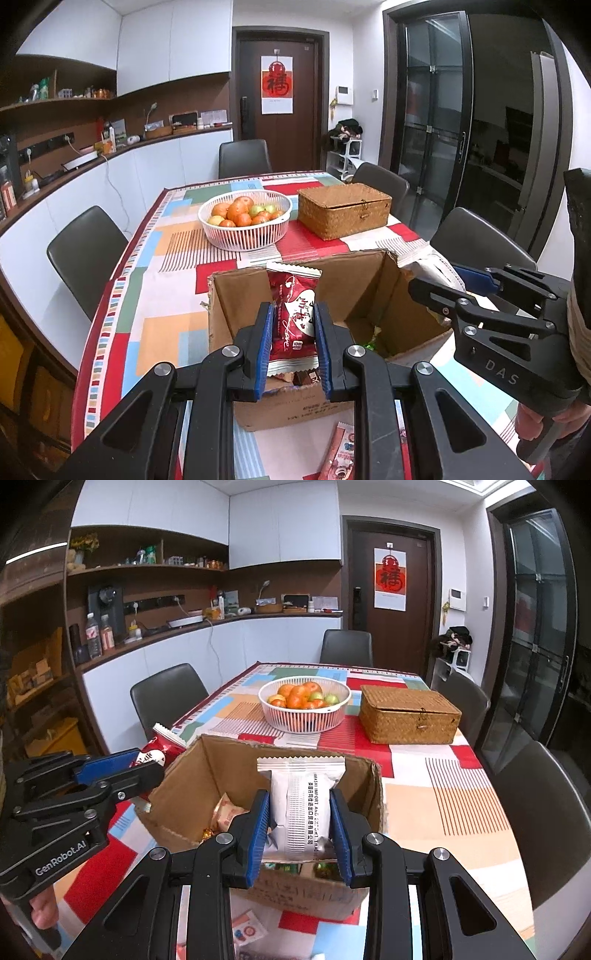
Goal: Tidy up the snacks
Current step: 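Open both tools to drop the packets into the box, then move both tools back toward the last two stick packets, then grasp the red-white TOY stick packet with the left tool while the right tool grasps the dark brown bar, then lift both packets and carry them over the open box, then open both tools to drop the packets into the box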
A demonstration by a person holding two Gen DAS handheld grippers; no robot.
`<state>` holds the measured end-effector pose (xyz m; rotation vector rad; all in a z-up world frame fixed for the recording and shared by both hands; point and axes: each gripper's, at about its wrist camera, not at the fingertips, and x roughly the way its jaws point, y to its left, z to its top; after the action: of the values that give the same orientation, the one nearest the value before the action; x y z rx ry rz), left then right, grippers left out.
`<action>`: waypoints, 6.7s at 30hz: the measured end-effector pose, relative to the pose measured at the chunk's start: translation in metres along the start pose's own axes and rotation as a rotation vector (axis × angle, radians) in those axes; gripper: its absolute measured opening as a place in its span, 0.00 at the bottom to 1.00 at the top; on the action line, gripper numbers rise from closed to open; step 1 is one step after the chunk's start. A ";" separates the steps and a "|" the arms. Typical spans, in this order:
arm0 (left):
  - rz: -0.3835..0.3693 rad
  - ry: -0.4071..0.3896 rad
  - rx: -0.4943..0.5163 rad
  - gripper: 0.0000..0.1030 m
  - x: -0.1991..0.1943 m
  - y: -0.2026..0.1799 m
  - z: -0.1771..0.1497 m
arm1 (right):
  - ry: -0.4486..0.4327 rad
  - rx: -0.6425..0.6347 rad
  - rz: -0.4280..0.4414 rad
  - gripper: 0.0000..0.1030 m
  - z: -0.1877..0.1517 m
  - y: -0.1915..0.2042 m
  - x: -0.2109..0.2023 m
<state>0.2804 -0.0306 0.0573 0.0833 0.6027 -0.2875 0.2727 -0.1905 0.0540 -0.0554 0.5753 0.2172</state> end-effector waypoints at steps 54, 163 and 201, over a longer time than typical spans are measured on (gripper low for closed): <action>0.012 0.251 0.117 0.50 0.001 -0.052 -0.146 | 0.280 -0.315 0.053 0.53 -0.129 0.021 -0.002; 0.026 -0.103 0.033 0.21 -0.045 -0.017 -0.003 | -0.027 -0.005 0.058 0.20 -0.008 0.004 -0.039; 0.072 0.029 -0.060 0.42 0.026 0.009 0.003 | 0.072 0.031 -0.013 0.38 0.013 -0.013 0.039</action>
<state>0.3053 -0.0291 0.0451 0.0509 0.6348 -0.1983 0.3144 -0.1943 0.0432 -0.0374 0.6502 0.1946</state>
